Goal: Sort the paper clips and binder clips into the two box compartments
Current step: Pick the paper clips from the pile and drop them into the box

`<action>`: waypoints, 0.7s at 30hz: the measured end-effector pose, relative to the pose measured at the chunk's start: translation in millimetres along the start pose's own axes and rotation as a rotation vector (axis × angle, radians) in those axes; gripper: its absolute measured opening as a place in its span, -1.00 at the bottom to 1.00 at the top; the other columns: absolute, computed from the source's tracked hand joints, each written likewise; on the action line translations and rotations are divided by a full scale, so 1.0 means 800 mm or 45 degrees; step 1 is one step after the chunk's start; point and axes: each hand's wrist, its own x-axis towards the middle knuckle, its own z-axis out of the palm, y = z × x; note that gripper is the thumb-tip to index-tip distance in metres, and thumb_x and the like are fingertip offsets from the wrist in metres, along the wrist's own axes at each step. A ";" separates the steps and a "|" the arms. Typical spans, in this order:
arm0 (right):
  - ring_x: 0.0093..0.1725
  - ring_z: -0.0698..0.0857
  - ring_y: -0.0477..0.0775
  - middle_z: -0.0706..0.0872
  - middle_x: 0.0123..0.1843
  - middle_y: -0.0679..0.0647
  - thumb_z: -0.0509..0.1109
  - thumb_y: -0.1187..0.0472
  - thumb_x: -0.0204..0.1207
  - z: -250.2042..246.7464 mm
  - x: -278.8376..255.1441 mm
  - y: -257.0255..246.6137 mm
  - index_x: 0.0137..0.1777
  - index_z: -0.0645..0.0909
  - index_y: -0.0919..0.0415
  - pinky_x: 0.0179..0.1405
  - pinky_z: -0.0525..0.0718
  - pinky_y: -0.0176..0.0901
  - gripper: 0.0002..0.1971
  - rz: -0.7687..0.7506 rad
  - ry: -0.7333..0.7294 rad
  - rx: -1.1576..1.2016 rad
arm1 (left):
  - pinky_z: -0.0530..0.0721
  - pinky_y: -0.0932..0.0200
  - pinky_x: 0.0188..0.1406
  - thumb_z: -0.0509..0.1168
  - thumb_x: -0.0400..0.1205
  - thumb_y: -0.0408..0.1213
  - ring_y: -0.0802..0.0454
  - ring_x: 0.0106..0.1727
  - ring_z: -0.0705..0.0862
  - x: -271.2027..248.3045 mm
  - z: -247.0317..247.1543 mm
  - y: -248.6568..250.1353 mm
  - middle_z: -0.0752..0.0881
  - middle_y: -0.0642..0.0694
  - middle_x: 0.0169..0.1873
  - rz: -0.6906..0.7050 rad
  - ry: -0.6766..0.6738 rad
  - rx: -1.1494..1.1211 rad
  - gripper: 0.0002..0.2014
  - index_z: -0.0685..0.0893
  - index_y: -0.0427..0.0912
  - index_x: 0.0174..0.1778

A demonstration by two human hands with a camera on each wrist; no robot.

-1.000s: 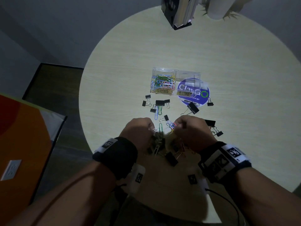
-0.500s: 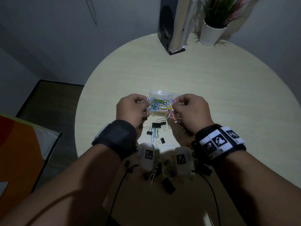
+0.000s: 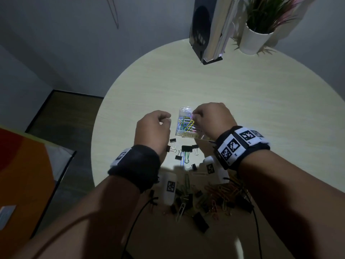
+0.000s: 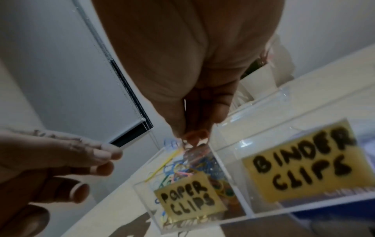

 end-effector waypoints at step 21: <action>-0.34 0.30 0.00 0.30 -0.34 -0.05 0.16 0.09 0.57 0.071 -0.205 0.096 -0.31 0.58 0.01 -0.45 0.31 -0.17 -0.75 -0.215 -0.135 -0.463 | 0.67 0.01 -0.26 0.21 0.59 -0.14 -0.09 -0.01 0.59 -0.110 0.021 -0.061 0.62 0.02 0.00 0.983 -0.800 1.036 -0.85 0.67 -0.02 -0.07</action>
